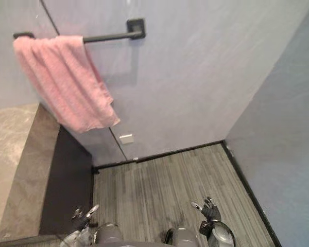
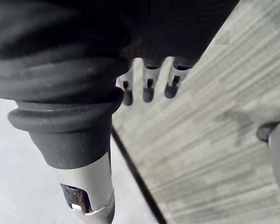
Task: Organize washtable
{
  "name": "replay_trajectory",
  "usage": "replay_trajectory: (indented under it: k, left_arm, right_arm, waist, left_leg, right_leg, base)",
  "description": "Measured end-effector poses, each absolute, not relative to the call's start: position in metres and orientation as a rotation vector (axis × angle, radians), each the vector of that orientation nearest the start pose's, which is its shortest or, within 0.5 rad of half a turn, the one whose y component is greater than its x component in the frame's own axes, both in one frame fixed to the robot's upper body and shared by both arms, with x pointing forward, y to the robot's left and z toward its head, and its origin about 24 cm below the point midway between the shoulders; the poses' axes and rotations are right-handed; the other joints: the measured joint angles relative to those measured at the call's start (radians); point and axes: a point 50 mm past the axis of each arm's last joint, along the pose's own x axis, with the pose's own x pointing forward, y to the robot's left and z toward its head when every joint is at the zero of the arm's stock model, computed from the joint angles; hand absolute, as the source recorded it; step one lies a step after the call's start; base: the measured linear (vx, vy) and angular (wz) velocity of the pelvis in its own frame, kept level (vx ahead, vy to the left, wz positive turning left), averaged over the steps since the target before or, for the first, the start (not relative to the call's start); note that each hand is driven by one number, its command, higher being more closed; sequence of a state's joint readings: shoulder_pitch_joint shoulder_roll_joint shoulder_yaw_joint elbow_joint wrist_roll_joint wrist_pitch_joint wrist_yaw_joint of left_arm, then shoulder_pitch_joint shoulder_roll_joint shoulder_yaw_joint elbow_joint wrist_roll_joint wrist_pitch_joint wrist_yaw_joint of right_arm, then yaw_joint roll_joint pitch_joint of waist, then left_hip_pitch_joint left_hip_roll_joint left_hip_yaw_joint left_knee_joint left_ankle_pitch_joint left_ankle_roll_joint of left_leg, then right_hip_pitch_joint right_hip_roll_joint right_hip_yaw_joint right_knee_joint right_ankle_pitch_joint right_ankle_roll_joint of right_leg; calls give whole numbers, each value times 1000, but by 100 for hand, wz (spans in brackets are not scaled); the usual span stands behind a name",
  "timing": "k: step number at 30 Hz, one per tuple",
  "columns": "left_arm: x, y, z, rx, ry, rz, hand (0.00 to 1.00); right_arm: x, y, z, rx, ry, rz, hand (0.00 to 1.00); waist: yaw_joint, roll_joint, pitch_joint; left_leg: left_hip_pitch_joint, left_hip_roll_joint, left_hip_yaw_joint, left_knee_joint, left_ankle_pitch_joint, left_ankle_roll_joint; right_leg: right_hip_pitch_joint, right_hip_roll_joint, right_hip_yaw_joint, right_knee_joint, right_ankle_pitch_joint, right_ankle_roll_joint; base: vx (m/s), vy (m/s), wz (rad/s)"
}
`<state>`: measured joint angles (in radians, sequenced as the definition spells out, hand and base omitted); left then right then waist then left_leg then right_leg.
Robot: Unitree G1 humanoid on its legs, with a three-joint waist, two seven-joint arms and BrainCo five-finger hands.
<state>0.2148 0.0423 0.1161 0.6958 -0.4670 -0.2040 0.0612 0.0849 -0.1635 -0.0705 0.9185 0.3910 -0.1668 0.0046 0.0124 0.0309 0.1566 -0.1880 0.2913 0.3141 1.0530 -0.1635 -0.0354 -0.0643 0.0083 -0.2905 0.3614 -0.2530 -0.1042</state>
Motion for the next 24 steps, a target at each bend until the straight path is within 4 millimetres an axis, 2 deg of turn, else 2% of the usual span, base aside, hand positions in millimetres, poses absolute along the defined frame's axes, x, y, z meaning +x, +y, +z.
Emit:
replay_trajectory:
  k: [1,2,3,4,5,7,8,10,12,15,17,18,20,21,23,24]
  left_arm:
    - [125,206,-122,-377,644,483,0]
    - [132,206,-119,-383,624,479,0]
    - [137,206,-118,-385,612,471,0]
    - [138,206,-117,-386,610,470,0]
    - [141,204,-117,-393,604,458,0]
    - [148,204,-114,-396,587,449,0]
    - [149,204,-114,-396,586,451,0]
    - [139,203,-122,-394,636,464,0]
    - [131,206,-128,-399,674,494,0]
    - [119,206,-134,-407,712,521,0]
    - [115,207,-137,-397,733,525,0]
    - [114,210,-137,-387,737,525,0]
    - [115,211,-137,-383,735,526,0]
    - [115,212,-136,-379,735,526,0]
    - [118,214,-136,-366,732,518,0]
    - [119,216,-135,-355,732,515,0]
  right_arm:
    - [127,-229,-135,218,795,-372,0]
    - [117,-229,-140,254,827,-412,0]
    - [110,-227,-142,282,840,-437,0]
    - [107,-226,-143,296,843,-449,0]
    - [109,-226,-143,308,836,-454,0]
    - [119,-227,-140,307,811,-445,0]
    - [124,-227,-138,305,799,-440,0]
    - [134,-229,-132,301,754,-428,0]
    - [139,-223,-131,316,738,-415,0]
    - [139,-218,-132,318,741,-376,0]
    - [135,-212,-134,322,758,-364,0]
    - [127,-207,-138,338,782,-365,0]
    - [120,-202,-141,345,802,-365,0]
    - [121,-202,-141,342,801,-363,0]
    - [119,-203,-141,340,804,-367,0]
    - [116,-204,-142,339,812,-372,0]
  waist:
    - [1,0,0]
    - [2,0,-5]
    - [1,-14,-5]
    - [1,-23,-7]
    - [0,-33,-9]
    - [5,-42,-2]
    - [9,-40,-2]
    - [24,-10,-12]
    - [28,3,-18]
    - [14,-7,-22]
    - [-4,-8,-23]
    - [-6,-15,-26]
    - [-14,-14,-27]
    - [-29,-16,-28]
    - [-50,-28,-34]
    - [-51,-41,-38]
  left_leg:
    - [4,-23,13,-27,-11,-15]
    - [28,-65,71,-139,-17,-12]
    - [45,-88,106,-234,-40,25]
    - [61,-97,112,-277,-47,33]
    - [81,-123,114,-389,-72,19]
    - [65,-134,121,-481,-74,20]
    - [58,-131,128,-522,-71,16]
    - [62,-115,125,-632,-48,-4]
    - [86,-116,123,-675,-51,12]
    - [137,-163,129,-737,-66,24]
    - [164,-181,119,-765,-65,26]
    - [193,-190,98,-779,-59,37]
    - [206,-194,69,-800,-54,34]
    - [216,-194,35,-826,-41,25]
    - [218,-193,-2,-846,-24,2]
    - [207,-198,-20,-834,-28,-7]
  right_leg:
    - [13,13,-6,-26,11,-3]
    - [47,30,-37,-89,37,6]
    - [68,34,-61,-130,49,9]
    - [78,33,-73,-150,58,13]
    - [85,34,-91,-196,79,24]
    - [94,35,-95,-243,96,17]
    - [99,37,-96,-250,102,26]
    - [120,65,-79,-249,107,40]
    - [133,70,-58,-232,85,68]
    - [61,-10,-41,-12,-20,160]
    - [1,-47,-18,155,-21,178]
    - [-47,-59,28,261,-40,182]
    - [-82,-59,86,247,-70,157]
    - [-103,-58,125,172,-68,155]
    - [-113,-60,179,18,-8,145]
    - [-101,-67,180,-13,105,122]
  base:
    - [70,-180,17]
    - [78,-198,50]
    - [82,-204,63]
    - [98,-234,88]
    - [72,-172,79]
    - [27,-108,81]
    - [-13,-41,42]
    - [0,12,-1]
    - [53,80,-17]
    - [45,109,0]
    - [76,77,27]
    - [152,25,47]
    - [141,-33,52]
    - [144,-78,72]
    - [158,-97,80]
    - [226,-179,61]
